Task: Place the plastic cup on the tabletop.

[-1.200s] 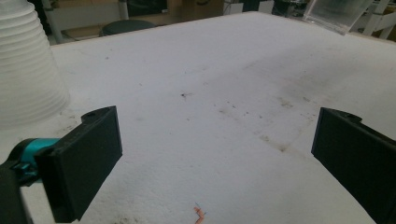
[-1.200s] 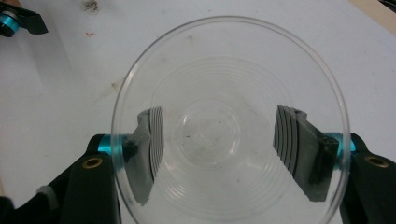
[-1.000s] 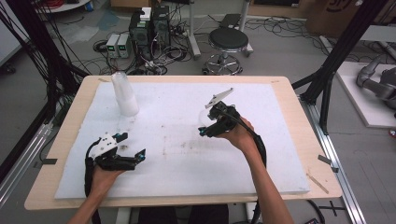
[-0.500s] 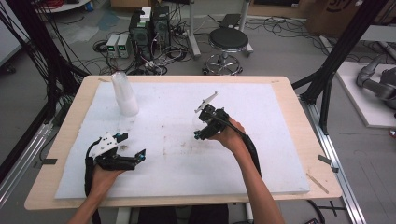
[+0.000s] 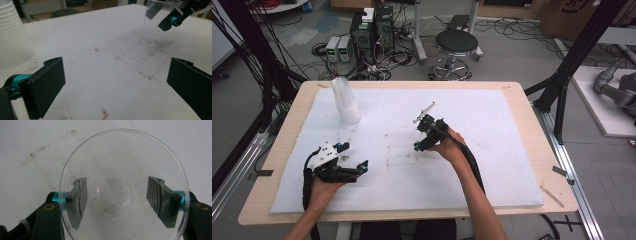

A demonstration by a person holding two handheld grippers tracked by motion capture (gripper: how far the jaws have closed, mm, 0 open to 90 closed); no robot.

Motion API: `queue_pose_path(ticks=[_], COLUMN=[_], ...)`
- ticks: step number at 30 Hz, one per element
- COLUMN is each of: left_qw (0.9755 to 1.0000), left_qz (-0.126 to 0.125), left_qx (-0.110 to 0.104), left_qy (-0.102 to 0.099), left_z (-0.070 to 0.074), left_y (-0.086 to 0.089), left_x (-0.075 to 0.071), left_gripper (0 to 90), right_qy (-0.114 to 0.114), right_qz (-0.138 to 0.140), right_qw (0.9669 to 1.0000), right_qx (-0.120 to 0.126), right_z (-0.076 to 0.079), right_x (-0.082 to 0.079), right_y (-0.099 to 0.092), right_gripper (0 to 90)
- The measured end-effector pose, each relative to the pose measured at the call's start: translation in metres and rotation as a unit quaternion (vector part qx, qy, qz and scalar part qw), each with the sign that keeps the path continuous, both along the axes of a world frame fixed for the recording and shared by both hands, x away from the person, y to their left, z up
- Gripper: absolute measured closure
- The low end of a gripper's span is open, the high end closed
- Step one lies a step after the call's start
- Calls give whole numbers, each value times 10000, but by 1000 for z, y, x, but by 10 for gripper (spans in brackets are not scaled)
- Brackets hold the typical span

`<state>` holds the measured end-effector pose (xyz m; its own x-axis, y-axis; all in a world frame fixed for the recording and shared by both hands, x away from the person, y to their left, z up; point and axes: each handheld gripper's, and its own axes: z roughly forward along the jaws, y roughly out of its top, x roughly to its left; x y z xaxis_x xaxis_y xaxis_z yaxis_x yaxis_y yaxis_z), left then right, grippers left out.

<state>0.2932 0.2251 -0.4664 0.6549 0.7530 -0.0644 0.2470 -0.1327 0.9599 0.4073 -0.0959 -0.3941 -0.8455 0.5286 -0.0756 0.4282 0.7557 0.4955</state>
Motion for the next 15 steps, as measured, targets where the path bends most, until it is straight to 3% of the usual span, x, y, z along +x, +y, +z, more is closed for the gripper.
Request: queue_pose_path(ticks=[7,11,15], left_qw=[10000,10000,10000], left_qz=[-21,-32,-44], left_qx=[-27,-42,-30], left_qy=[11,27,12], left_z=[0,0,0], left_y=[0,1,0], left_x=[0,1,1], left_gripper=[17,17,17], right_qy=[-24,36,-23], right_qz=[-31,-12,-27], right_qw=[9999,10000,9999], right_qx=[93,67,98], right_z=[-2,-6,-10], right_x=[0,1,1], right_y=[-2,-1,-1], right_gripper=[325,194,143])
